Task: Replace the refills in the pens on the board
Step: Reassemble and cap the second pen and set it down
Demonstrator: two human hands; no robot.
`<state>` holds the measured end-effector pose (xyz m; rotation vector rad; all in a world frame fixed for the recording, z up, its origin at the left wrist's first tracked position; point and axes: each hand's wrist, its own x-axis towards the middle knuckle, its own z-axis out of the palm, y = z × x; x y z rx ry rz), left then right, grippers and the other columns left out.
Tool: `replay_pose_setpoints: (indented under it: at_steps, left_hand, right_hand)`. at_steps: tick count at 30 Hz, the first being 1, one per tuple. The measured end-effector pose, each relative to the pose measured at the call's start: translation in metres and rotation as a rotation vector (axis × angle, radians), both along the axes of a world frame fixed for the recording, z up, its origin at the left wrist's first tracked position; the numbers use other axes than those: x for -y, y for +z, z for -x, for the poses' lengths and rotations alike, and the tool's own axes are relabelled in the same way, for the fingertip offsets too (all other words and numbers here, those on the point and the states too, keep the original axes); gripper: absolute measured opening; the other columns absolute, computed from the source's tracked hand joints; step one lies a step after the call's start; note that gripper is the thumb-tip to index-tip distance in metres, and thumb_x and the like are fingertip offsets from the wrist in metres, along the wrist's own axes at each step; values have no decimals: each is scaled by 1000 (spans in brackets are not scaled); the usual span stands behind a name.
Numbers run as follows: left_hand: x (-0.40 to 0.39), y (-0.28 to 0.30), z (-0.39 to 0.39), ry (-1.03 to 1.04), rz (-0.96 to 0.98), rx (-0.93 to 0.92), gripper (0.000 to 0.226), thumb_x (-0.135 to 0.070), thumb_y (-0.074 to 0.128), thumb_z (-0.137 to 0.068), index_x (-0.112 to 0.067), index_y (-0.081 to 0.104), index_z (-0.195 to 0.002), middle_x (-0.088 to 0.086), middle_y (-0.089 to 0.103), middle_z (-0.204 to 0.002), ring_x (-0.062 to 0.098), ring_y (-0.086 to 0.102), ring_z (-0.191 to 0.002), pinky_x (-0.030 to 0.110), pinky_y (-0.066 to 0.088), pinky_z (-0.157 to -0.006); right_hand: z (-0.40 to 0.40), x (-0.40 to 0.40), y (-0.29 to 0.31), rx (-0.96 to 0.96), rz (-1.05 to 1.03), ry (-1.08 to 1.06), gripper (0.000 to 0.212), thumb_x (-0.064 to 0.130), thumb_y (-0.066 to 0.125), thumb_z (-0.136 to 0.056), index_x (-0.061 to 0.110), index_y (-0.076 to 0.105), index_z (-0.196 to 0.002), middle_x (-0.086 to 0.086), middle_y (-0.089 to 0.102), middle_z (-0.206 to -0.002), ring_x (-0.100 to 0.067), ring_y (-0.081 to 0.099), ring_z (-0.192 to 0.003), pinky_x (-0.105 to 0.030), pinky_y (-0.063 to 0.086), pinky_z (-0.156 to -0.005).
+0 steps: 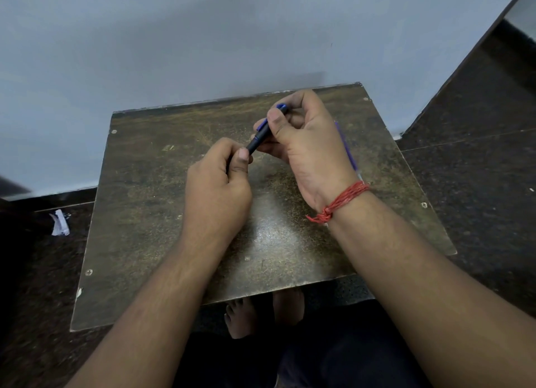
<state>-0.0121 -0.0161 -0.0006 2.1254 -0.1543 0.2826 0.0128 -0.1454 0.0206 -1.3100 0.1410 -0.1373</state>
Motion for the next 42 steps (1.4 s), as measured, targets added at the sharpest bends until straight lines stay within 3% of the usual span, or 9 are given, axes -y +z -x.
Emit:
replay_pose_setpoints:
  at_steps: [6, 10, 16, 22, 26, 30, 33, 37, 42]
  left_hand:
    - [7, 4, -3, -8, 10, -13, 21, -23, 48, -101, -17, 58, -83, -10, 52, -61, 3, 45, -55, 17, 31, -49]
    - [8, 3, -4, 14, 22, -16, 22, -26, 45, -102, -19, 53, -82, -7, 55, -65, 5, 47, -58, 19, 33, -52]
    - [12, 2, -3, -10, -26, -10, 16, -21, 43, -103, -15, 55, -95, -8, 61, -77, 0, 57, -70, 12, 37, -56]
    - [10, 4, 0, -67, -57, 30, 13, -27, 48, -100, -18, 58, -98, -7, 64, -83, 8, 61, -77, 24, 44, -65]
    - [5, 5, -4, -8, -18, 47, 17, -33, 48, -99, -22, 57, -107, -6, 65, -93, 9, 62, -87, 32, 52, -75]
    - [2, 3, -8, 48, -59, 53, 21, -31, 52, -98, -18, 59, -113, -8, 59, -100, 11, 58, -89, 37, 52, -83]
    - [0, 1, -9, 59, -103, 57, 26, -33, 52, -95, -18, 58, -115, -10, 56, -104, 15, 57, -99, 49, 49, -92]
    - [-2, -2, -11, 60, -194, 34, 36, -34, 52, -94, -15, 55, -124, -6, 54, -118, 19, 50, -117, 52, 40, -103]
    - [-3, -5, -11, 46, -244, 10, 43, -33, 53, -93, -14, 51, -131, 4, 53, -132, 23, 41, -127, 54, 32, -110]
  right_hand:
    - [6, -9, -8, 10, 193, -54, 33, 5, 63, -93, 8, 48, -123, -24, 68, -89, -31, 72, -85, -48, 61, -81]
    - [7, -11, -11, -6, 432, -74, 24, 25, 71, -88, 18, 60, -107, -8, 71, -85, -22, 72, -82, -51, 59, -79]
    - [10, -11, -6, -31, 475, -58, 11, 22, 70, -90, 13, 62, -90, 0, 68, -70, -16, 70, -68, -41, 59, -66]
    - [8, 0, 2, -21, 570, -121, 3, 22, 63, -91, 22, 65, -89, 10, 59, -63, -16, 66, -67, -37, 56, -65]
    - [11, 17, 12, 26, 740, -186, 8, 24, 57, -95, 21, 63, -93, 8, 57, -72, -2, 49, -60, -14, 40, -54]
    - [12, 34, 19, -5, 907, -190, 9, 25, 51, -98, 19, 59, -98, 3, 59, -89, -2, 49, -69, -8, 37, -56]
    - [12, 44, 22, -65, 1119, -143, 11, 25, 50, -99, 16, 57, -102, 0, 58, -94, -9, 50, -73, -12, 31, -51]
    - [15, 38, 15, -190, 1345, 18, 22, 28, 55, -99, 12, 50, -114, -6, 60, -103, -27, 58, -90, -35, 48, -75]
    - [13, 27, 8, -248, 1512, 105, 23, 17, 56, -98, 9, 42, -114, -7, 48, -86, -27, 48, -74, -33, 35, -64]
